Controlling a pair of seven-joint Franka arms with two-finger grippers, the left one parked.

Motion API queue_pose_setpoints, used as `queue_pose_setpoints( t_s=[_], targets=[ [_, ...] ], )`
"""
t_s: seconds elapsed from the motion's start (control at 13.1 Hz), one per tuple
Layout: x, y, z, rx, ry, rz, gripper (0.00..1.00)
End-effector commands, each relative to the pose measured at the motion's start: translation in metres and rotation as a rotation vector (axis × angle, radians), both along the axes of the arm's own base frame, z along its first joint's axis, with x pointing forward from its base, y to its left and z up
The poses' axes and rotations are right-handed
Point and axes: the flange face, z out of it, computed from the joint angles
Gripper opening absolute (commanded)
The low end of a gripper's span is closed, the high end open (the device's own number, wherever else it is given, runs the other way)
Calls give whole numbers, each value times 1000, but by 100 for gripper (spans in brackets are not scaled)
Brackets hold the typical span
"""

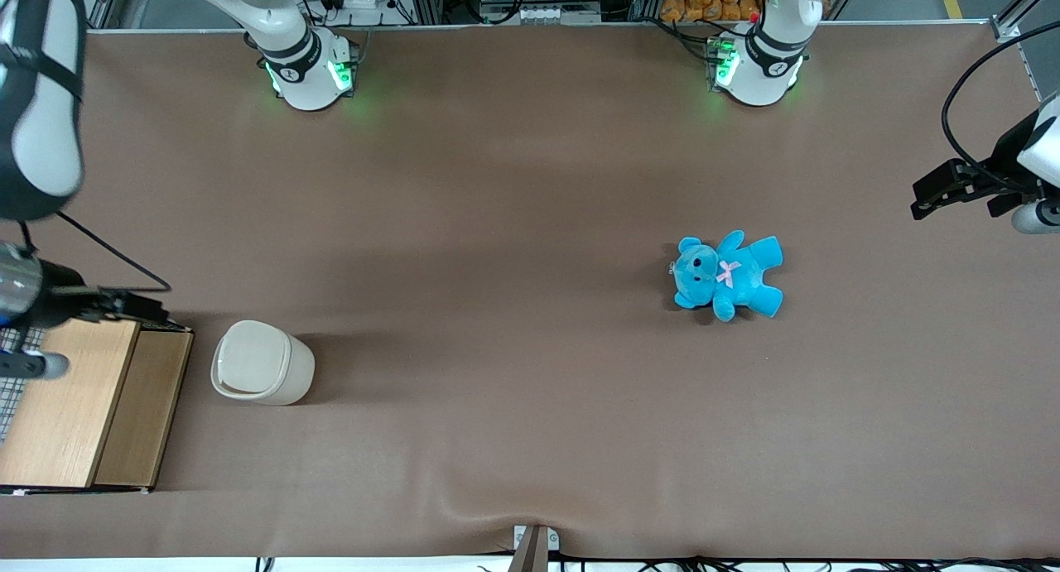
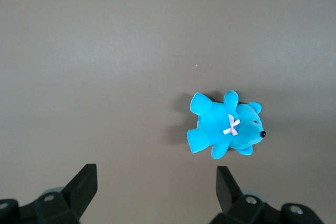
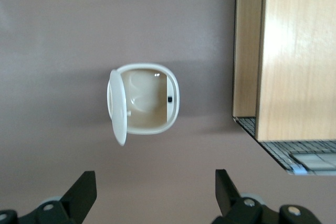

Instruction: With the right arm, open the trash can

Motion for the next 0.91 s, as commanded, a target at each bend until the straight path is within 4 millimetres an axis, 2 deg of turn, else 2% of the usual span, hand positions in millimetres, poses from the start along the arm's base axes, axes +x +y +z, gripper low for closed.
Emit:
queue_pose_setpoints(
  t_s=[0.0, 0.15, 0.3, 0.61, 0.84],
  targets=[
    [-30, -2, 28, 21, 18, 11, 100],
    [-50, -8, 53, 23, 5, 13, 100],
    [-70, -15, 68, 28, 6, 10, 100],
    [-124, -18, 83, 39, 1, 3, 100],
    [-135, -28, 93, 40, 2, -16, 100]
  ],
)
